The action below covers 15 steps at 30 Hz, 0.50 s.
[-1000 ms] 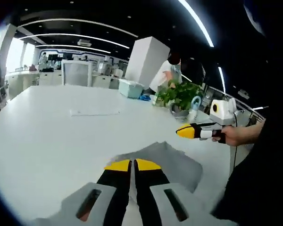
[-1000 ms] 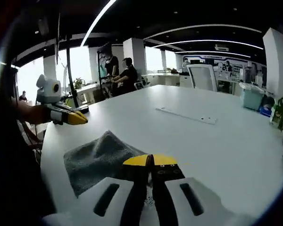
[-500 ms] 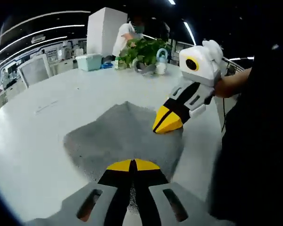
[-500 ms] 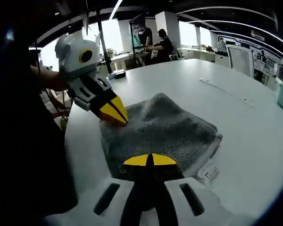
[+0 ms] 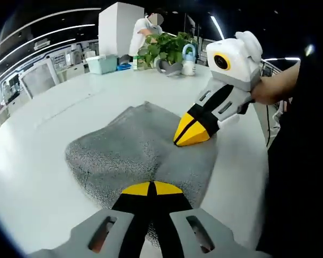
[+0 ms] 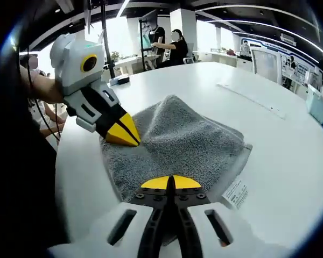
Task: Fold the towel on the table until its edges align and the towel forms a compact rectangular stack.
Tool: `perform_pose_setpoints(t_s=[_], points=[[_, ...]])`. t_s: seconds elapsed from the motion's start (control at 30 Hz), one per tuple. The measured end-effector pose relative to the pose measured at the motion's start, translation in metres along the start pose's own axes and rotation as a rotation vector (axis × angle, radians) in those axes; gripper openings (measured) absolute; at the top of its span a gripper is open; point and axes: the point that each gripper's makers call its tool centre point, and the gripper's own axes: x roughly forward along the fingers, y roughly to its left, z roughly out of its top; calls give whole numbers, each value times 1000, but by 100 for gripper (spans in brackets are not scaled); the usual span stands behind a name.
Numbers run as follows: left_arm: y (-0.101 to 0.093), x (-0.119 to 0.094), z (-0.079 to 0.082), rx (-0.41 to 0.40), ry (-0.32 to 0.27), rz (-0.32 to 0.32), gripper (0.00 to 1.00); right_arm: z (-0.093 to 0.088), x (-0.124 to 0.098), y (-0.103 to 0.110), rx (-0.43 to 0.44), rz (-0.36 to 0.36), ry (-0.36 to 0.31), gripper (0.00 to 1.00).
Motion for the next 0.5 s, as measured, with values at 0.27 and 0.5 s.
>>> perform_pose_setpoints(t_s=[0.27,0.5], points=[[20,12,11,-30,-26,-12,1,9,8,-23,-9,-22,-10,0],[31,20,17,-58,-22,-48,1,14,13,-36,-13,-40,-10,0]])
